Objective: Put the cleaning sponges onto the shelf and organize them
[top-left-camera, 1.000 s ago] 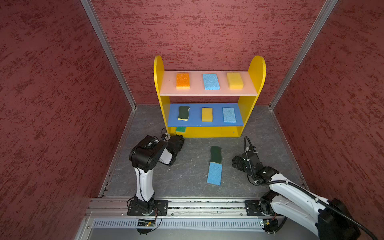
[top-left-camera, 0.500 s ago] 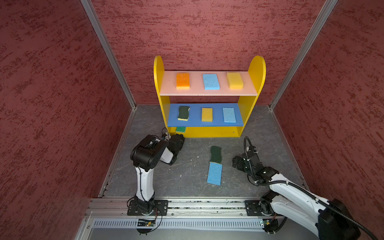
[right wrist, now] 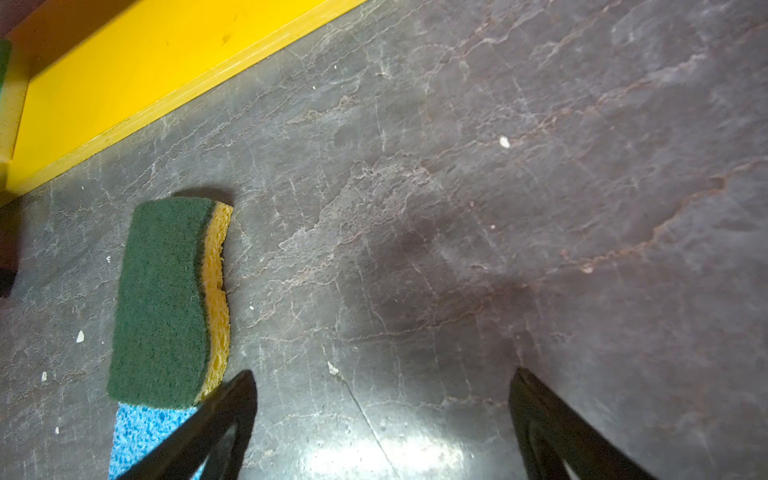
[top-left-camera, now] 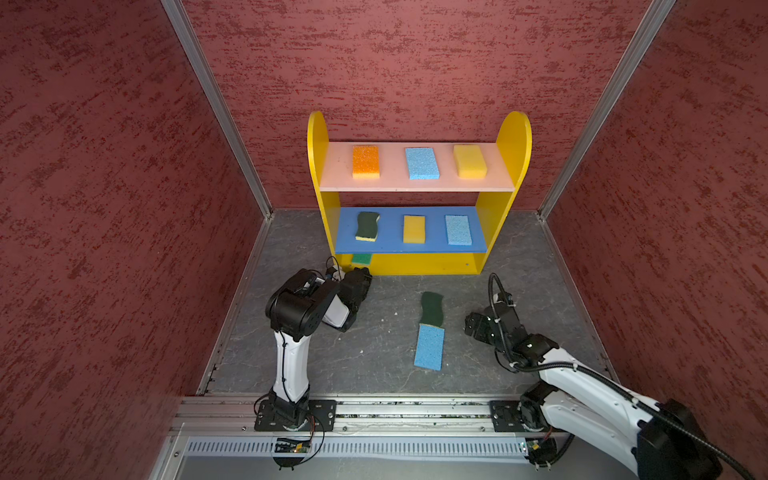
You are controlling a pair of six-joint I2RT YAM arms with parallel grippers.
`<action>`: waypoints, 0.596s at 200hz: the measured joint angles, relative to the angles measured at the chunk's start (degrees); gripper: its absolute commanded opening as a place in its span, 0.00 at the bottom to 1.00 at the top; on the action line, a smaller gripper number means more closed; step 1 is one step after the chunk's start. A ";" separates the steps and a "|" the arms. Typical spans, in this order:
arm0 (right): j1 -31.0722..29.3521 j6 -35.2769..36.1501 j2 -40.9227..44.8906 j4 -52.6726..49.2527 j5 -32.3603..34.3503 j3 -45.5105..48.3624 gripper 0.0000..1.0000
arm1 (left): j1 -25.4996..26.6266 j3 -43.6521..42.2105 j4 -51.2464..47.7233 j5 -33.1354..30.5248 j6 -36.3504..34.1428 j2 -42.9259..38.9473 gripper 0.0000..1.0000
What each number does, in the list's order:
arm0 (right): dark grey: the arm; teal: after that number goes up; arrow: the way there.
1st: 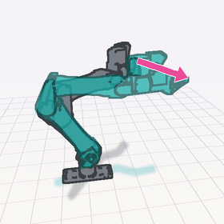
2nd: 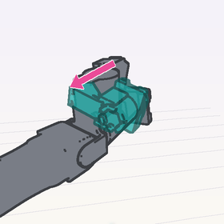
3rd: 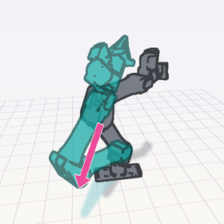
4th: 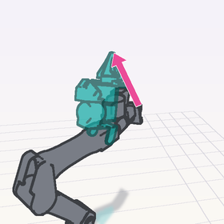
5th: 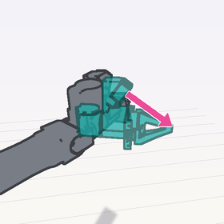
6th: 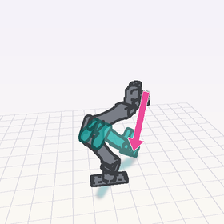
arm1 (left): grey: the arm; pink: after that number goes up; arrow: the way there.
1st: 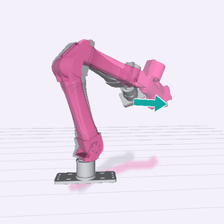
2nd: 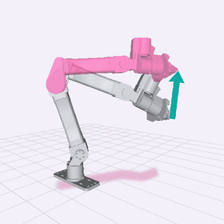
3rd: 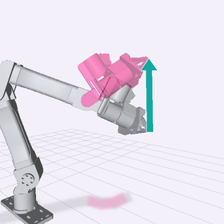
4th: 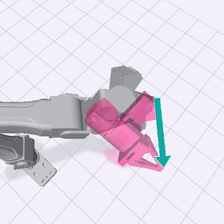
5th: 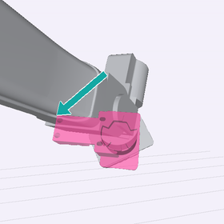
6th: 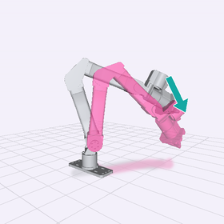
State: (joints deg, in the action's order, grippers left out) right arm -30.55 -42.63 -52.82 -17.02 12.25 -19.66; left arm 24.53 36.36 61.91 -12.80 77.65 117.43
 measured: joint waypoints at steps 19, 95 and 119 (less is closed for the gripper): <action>0.00 0.00 0.00 0.00 0.00 0.00 0.96 | 0.17 -0.02 2.12 -0.39 0.48 0.85 0.01; 0.00 0.00 0.00 0.00 0.00 0.00 0.95 | 0.26 0.55 -0.46 -1.46 2.71 0.28 0.01; 0.00 0.00 0.00 0.00 0.00 0.00 0.95 | 0.26 1.40 -3.43 -1.95 2.99 -0.37 0.01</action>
State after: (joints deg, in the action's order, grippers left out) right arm -30.55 -42.63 -52.82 -17.02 12.25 -19.66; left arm 24.80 37.76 58.48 -14.74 80.64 117.05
